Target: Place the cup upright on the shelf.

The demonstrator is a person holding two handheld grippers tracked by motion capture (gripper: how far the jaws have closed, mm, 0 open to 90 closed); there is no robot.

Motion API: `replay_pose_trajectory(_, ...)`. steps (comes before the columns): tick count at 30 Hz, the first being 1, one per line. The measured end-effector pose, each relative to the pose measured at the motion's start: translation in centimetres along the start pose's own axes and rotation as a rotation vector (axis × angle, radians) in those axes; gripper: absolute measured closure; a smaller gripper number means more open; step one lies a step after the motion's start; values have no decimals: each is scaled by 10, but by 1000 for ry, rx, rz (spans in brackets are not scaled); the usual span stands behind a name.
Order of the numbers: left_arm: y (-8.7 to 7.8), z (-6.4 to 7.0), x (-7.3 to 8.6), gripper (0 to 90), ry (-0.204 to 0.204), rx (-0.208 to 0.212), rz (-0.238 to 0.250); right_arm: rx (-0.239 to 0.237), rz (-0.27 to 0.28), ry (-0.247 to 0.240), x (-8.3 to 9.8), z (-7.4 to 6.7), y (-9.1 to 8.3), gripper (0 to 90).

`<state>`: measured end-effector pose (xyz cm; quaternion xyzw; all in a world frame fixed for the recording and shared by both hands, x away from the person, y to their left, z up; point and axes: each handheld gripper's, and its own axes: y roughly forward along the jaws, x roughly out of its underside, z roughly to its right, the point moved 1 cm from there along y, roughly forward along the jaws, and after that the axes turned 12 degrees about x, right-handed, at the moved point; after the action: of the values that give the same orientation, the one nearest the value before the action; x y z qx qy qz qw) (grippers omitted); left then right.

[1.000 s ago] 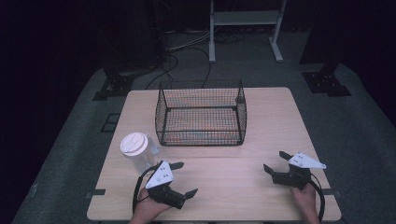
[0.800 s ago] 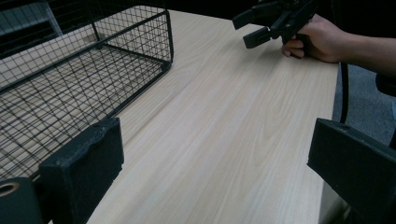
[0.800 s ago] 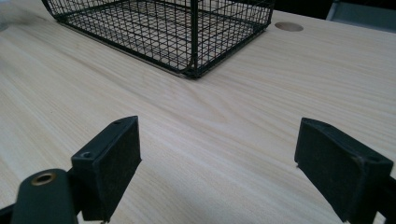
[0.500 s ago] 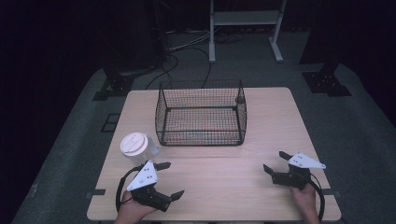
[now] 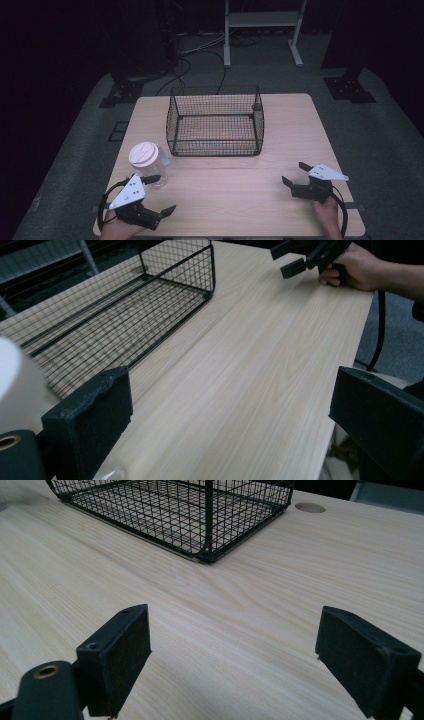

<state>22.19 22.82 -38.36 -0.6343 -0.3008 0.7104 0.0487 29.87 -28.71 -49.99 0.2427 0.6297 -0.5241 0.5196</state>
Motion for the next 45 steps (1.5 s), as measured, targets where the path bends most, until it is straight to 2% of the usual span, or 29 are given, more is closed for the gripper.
replay_pose_trajectory(7, -25, -4, 1, 26, -15, -39, -21, 1, -2, 1, 0, 0, 0, 135)
replay_pose_trajectory(14, -39, -8, 3, 26, -18, -70, -45, 3, -4, -1, 0, 0, 0, 135)
replay_pose_trajectory(18, -47, -13, 5, 26, -19, -91, -58, 4, -3, -2, 0, 0, 0, 135)
replay_pose_trajectory(23, -59, -26, 9, 25, -45, -127, -58, 4, -3, -5, 0, 0, 1, 135)
replay_pose_trajectory(25, -60, -29, 11, 25, -52, -130, -58, 4, -3, -5, 0, 0, 1, 135)
replay_pose_trajectory(26, -62, -36, 14, 25, -65, -141, -62, 4, -3, -5, 0, 0, 1, 134)
replay_pose_trajectory(31, -63, -55, 22, 21, -118, -158, -75, 3, -4, -6, 0, 0, 1, 135)
replay_pose_trajectory(32, -63, -55, 22, 21, -118, -158, -75, 3, -4, -6, 0, 0, 1, 135)
replay_pose_trajectory(34, -62, -65, 24, 19, -137, -172, -84, 4, -5, -6, 0, 0, 1, 135)
replay_pose_trajectory(39, -58, -78, 25, 18, -154, -177, -100, 3, -4, -5, 0, 0, 1, 135)
replay_pose_trajectory(45, -52, -87, 24, 14, -167, -171, -115, 1, -4, -5, 0, 0, 1, 135)
